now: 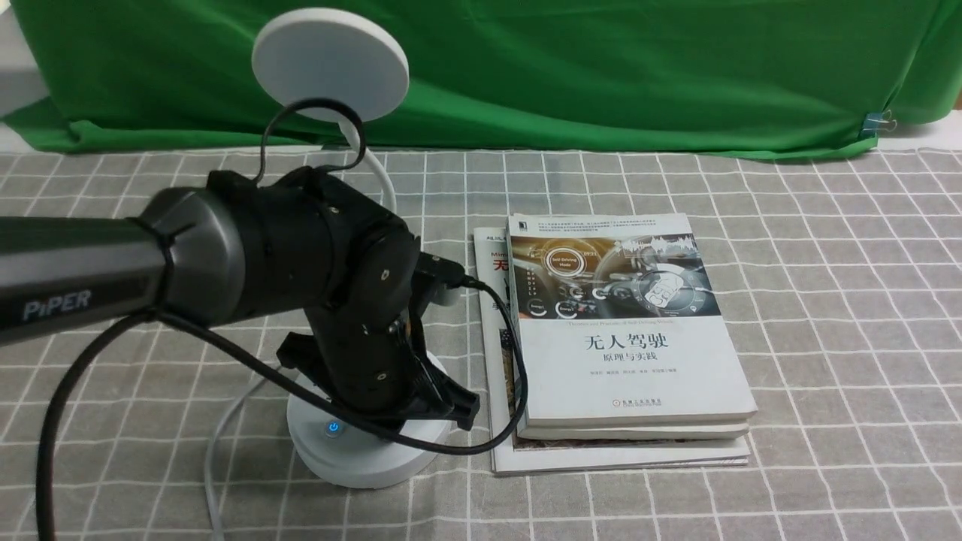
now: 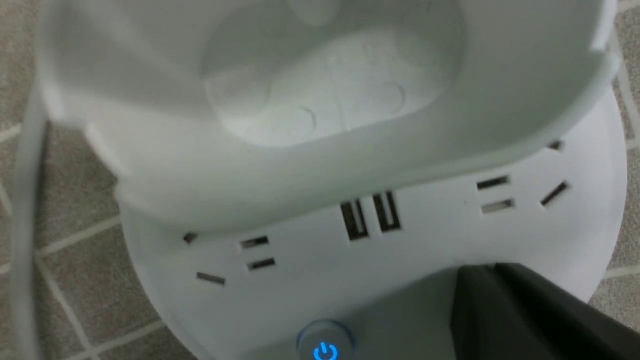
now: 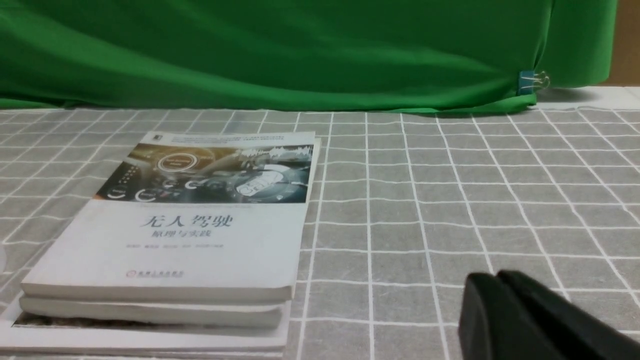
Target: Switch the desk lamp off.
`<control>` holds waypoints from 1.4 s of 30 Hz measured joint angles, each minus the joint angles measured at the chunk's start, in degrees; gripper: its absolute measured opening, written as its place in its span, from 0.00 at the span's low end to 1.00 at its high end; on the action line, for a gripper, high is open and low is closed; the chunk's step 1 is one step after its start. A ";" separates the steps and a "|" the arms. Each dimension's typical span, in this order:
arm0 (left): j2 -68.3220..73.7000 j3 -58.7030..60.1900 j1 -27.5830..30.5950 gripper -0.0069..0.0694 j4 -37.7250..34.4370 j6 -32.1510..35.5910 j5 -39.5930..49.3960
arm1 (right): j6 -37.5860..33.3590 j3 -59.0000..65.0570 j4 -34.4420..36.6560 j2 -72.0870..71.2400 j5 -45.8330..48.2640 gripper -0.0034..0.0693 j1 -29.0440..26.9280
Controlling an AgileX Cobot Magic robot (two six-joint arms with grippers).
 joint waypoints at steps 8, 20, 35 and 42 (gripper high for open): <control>-5.24 0.85 0.00 0.09 0.01 -0.47 0.76 | 0.00 0.00 0.00 0.00 0.00 0.10 0.00; -1.12 0.85 0.02 0.09 0.11 -0.25 -0.98 | 0.00 0.00 0.00 0.00 0.00 0.10 0.00; -6.45 0.88 0.00 0.09 0.05 0.31 -0.05 | 0.00 0.00 0.00 0.00 0.04 0.10 0.00; -13.91 1.80 0.00 0.09 -0.92 -0.10 2.22 | 0.00 0.00 0.00 0.00 0.04 0.10 0.00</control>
